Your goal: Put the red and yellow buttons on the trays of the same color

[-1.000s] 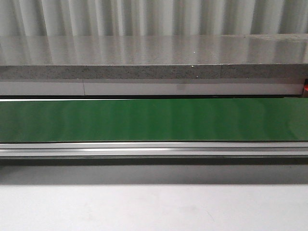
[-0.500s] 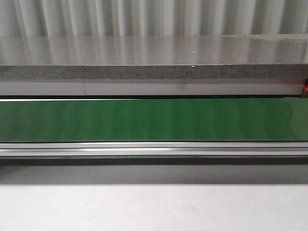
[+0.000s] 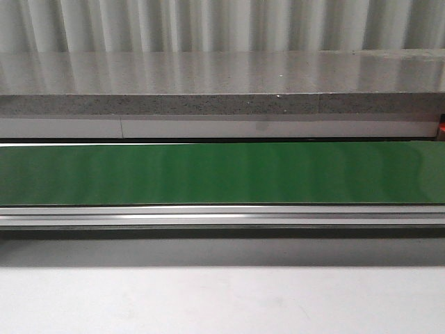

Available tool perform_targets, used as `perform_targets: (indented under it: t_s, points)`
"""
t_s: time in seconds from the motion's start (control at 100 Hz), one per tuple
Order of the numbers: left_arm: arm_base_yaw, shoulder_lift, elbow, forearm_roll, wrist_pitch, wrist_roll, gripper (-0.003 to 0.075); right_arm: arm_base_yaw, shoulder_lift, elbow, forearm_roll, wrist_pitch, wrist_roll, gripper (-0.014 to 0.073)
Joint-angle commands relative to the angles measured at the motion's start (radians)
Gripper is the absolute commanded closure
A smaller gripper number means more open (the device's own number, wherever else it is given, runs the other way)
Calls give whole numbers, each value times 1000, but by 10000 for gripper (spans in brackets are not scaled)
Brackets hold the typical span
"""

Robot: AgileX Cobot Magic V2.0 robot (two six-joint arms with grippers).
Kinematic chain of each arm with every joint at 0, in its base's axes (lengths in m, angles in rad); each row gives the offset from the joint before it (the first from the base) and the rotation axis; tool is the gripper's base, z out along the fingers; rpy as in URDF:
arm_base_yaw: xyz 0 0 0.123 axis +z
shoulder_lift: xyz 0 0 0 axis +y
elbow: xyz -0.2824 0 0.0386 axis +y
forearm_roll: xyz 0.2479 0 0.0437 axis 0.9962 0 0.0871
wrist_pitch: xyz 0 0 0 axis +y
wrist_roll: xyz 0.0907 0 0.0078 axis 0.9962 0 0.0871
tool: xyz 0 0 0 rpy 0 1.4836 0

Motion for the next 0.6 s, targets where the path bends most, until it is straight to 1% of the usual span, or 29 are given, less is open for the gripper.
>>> perform_targets:
  t_s: [0.0,0.18,0.3,0.44,0.59]
  points:
    - [-8,2,-27,-11,-75,2,740,-4,-29,16,1,-81,2,473]
    - [-8,2,-27,-11,-75,2,740,-4,-29,99,1,-206,11,473]
    - [-8,2,-27,-11,-75,2,740,-4,-29,118,1,-254,11,473]
    - [-8,2,-27,-11,-75,2,740,-4,-23,123,2,-276,14,472]
    - [-8,2,-27,-11,-75,2,740,-4,18,123,3,-265,21,470]
